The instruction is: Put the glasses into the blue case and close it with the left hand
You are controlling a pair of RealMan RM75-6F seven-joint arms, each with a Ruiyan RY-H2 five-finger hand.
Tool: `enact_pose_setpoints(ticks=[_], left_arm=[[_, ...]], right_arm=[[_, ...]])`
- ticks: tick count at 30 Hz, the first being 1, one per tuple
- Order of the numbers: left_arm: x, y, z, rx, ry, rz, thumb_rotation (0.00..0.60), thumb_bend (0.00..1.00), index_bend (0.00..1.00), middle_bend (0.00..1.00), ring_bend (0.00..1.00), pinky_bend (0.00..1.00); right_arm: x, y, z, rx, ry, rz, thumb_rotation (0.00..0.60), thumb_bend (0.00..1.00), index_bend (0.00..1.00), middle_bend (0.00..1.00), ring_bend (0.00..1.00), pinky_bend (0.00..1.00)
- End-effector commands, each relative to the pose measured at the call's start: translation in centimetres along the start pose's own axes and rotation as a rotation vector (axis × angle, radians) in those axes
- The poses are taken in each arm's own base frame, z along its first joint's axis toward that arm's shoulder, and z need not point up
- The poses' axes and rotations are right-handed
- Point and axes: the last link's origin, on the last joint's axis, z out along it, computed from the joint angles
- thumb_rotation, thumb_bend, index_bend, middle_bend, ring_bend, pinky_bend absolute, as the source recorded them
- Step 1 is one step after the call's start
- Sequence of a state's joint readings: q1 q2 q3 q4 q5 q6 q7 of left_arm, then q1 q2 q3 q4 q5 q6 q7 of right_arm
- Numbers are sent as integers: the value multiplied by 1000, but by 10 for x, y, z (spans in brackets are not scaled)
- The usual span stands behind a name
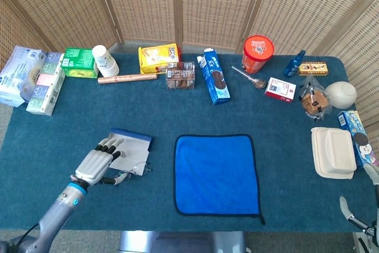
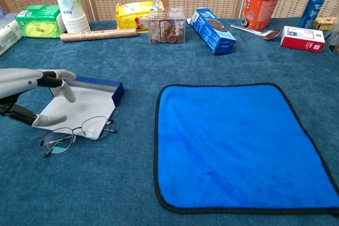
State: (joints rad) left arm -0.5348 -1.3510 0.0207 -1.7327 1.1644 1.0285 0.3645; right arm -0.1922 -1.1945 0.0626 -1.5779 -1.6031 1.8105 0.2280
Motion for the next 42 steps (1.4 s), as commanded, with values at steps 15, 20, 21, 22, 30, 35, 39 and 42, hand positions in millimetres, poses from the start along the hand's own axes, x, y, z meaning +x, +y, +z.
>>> enact_pose_setpoints(ticks=[15, 20, 21, 22, 30, 35, 39, 42], left_arm=[[18, 14, 82, 24, -7, -9, 296, 274, 229, 34, 0, 11], [27, 20, 97, 22, 36, -38, 295, 271, 204, 32, 0, 11], [29, 21, 100, 24, 43, -42, 299, 270, 193, 32, 0, 11], [30, 21, 102, 25, 48, -46, 297, 270, 185, 31, 0, 12], [36, 23, 118, 48, 58, -63, 298, 266, 137, 17, 0, 12], [42, 19, 119, 69, 82, -64, 301, 264, 114, 12, 0, 12], [51, 14, 112, 73, 113, -78, 300, 264, 103, 12, 0, 13], [54, 14, 99, 46, 111, -126, 298, 263, 145, 18, 0, 14]], right_arm=[[4, 5, -6, -12, 14, -3, 402, 336, 117, 126, 0, 37], [5, 6, -8, -17, 16, -5, 401, 338, 117, 127, 0, 37], [6, 7, -8, -18, 18, -5, 403, 338, 117, 127, 0, 37], [6, 7, -9, -19, 19, -5, 402, 337, 117, 127, 0, 37], [7, 8, -11, -25, 23, -7, 403, 335, 116, 126, 0, 37], [8, 8, -12, -25, 25, -9, 396, 335, 116, 127, 0, 38], [9, 8, -13, -25, 28, -6, 401, 336, 115, 126, 0, 38], [9, 8, -13, -24, 29, -4, 403, 335, 115, 126, 0, 38]])
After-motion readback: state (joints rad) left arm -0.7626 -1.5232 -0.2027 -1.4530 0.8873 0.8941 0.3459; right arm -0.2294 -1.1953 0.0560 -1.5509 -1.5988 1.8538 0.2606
